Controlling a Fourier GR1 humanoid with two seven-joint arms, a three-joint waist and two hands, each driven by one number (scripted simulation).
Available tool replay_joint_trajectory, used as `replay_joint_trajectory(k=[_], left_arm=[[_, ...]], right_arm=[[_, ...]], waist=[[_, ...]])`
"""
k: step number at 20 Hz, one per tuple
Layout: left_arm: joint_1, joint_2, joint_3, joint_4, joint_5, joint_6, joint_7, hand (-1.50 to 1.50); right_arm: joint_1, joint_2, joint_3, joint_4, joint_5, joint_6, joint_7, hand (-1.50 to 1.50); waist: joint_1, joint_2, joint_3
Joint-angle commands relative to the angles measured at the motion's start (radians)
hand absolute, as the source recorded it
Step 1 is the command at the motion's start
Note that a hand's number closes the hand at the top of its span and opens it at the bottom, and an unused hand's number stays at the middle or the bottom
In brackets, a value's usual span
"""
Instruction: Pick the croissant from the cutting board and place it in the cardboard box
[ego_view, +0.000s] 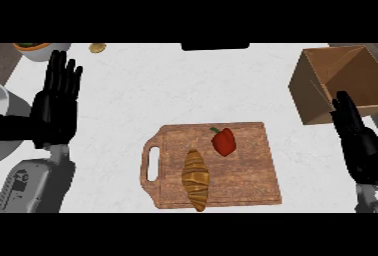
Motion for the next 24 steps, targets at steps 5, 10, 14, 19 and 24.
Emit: replay_joint_trajectory(k=[5, 10, 14, 19, 24], left_arm=[[0.013, 0.198, -0.150, 0.019, -0.167, -0.198, 0.000, 0.00], [0.078, 0.225, -0.185, 0.056, -0.170, -0.314, -0.087, 0.00], [0.069, 0.220, -0.199, 0.005, -0.200, -0.302, -0.057, 0.00], [0.059, 0.203, -0.187, 0.062, -0.196, -0.331, -0.079, 0.00], [0.051, 0.216, -0.174, 0.052, -0.207, -0.331, -0.074, 0.00]], right_arm=[[-0.154, -0.061, 0.006, -0.324, 0.054, -0.008, 0.036, -1.50], [-0.054, -0.185, 0.101, -0.384, 0.278, 0.006, 0.094, -1.50], [-0.044, -0.218, 0.190, -0.438, 0.446, 0.026, 0.030, -1.50], [-0.069, -0.230, 0.320, -0.410, 0.643, 0.075, 0.030, -1.50], [-0.141, -0.330, 0.425, -0.529, 0.737, 0.277, 0.325, -1.50]], waist=[[0.028, -0.023, -0.008], [0.032, -0.010, -0.007], [0.038, -0.012, -0.006], [0.044, -0.007, -0.006], [0.042, -0.011, -0.009]])
